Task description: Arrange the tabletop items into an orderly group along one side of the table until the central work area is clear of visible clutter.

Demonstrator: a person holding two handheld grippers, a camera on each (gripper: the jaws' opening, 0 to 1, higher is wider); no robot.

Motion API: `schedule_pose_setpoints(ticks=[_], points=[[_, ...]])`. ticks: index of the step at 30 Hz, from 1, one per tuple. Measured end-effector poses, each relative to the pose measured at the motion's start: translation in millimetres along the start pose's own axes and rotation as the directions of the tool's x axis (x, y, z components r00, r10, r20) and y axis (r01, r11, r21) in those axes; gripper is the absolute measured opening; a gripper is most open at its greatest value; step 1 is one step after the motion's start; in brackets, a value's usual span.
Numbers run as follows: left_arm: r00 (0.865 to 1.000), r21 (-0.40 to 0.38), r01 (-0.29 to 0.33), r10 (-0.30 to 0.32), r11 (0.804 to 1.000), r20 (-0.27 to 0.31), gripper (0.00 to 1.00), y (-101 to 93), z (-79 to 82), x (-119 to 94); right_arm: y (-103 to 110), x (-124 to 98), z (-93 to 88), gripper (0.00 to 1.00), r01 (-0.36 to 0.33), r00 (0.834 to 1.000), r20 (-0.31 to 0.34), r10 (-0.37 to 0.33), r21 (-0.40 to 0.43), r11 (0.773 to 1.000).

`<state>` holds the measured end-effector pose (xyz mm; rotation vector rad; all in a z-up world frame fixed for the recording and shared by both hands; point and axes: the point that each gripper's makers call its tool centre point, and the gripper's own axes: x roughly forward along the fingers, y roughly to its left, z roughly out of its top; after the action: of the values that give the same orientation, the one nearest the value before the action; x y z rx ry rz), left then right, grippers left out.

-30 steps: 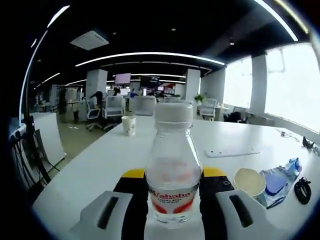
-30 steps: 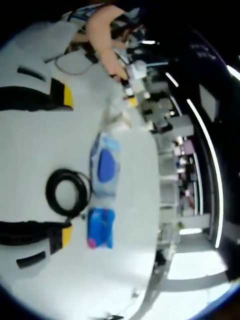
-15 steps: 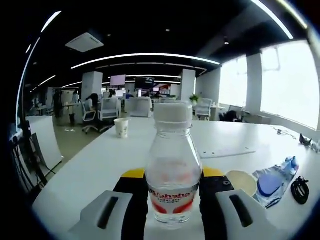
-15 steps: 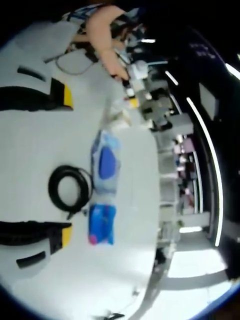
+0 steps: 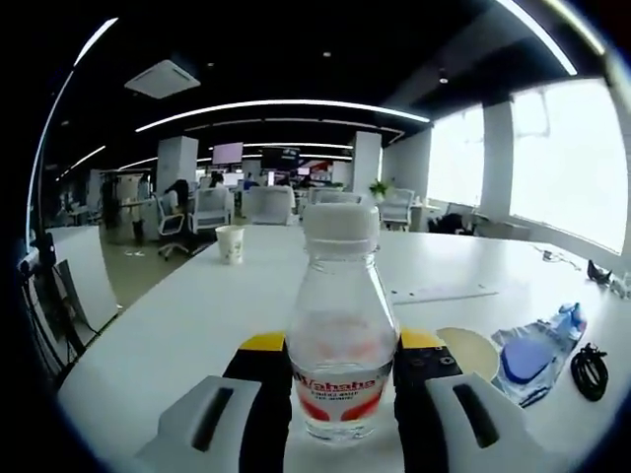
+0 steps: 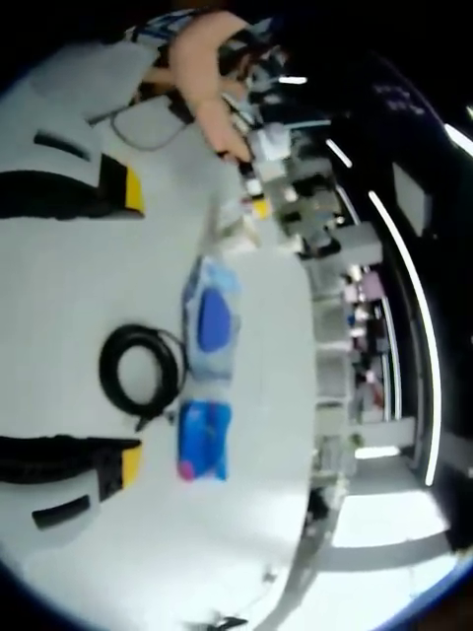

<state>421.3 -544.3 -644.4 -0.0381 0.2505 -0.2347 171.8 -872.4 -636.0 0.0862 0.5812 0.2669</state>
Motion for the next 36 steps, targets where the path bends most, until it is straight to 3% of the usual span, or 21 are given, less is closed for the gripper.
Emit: schedule_pose_setpoints(ticks=[9, 16, 22, 29, 36], points=[[1.000, 0.039, -0.030, 0.030, 0.999, 0.006, 0.38, -4.3, -1.7, -5, 1, 0, -8.7, 0.87, -0.007, 1.000, -0.020, 0.007, 0.014, 1.000], [0.996, 0.025, -0.087, 0.087, 0.996, 0.011, 0.38, -2.1, -1.5, -5, 3, 2, -12.5, 0.85, -0.013, 0.999, -0.034, 0.014, 0.023, 1.000], [0.996, 0.004, -0.090, 0.090, 0.996, 0.002, 0.40, -1.5, -1.2, -3, 3, 2, -16.7, 0.85, -0.014, 0.999, -0.047, 0.016, 0.023, 1.000], [0.998, -0.049, -0.052, 0.053, 0.997, 0.016, 0.61, -3.7, 4.5, -9, 8, 3, -15.3, 0.89, -0.032, 0.999, -0.041, 0.033, 0.025, 0.999], [1.000, -0.030, 0.011, -0.011, 1.000, -0.013, 0.84, -5.2, 3.5, -19, 12, 6, -11.5, 0.99, -0.056, 0.997, -0.047, 0.056, -0.004, 0.998]])
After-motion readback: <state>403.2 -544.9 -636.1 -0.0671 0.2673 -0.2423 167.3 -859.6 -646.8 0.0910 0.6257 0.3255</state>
